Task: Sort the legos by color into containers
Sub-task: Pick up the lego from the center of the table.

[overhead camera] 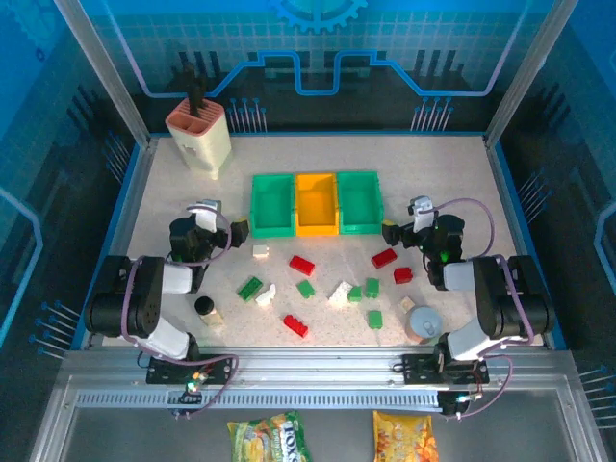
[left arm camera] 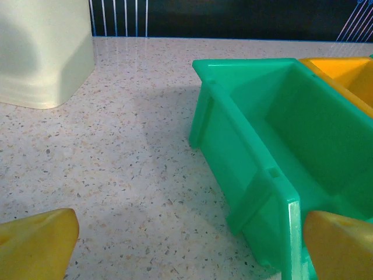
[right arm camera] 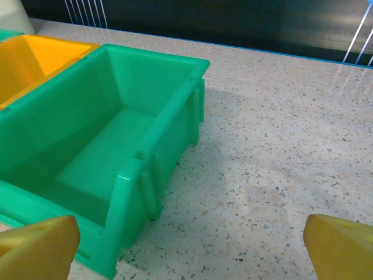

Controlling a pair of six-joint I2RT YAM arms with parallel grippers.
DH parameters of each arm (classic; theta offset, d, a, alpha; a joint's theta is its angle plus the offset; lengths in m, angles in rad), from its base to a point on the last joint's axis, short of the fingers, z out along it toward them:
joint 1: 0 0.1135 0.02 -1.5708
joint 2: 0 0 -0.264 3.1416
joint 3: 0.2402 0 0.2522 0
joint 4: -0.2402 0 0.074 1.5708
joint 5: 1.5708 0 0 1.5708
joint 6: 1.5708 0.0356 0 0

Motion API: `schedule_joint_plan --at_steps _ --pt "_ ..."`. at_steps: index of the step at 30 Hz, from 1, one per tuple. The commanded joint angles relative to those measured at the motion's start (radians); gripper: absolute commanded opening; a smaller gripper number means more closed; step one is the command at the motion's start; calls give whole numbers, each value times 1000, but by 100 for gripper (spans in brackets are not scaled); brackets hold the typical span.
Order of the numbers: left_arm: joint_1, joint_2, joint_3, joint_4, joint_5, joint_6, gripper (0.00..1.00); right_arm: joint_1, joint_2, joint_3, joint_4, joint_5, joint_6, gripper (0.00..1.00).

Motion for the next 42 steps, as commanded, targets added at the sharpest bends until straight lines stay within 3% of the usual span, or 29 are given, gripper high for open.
schedule_joint_plan --at_steps 1,27,36,42 --pt "6 0 -8 32 24 20 99 -11 0 -8 34 -12 -10 100" --pt "6 3 3 16 -14 5 99 -12 1 0 23 38 9 100" --pt "5 -70 11 -59 -110 -26 99 8 -73 -13 -18 103 6 100" --pt "-13 -217 51 -262 -247 -49 99 17 -185 50 -245 145 14 100"
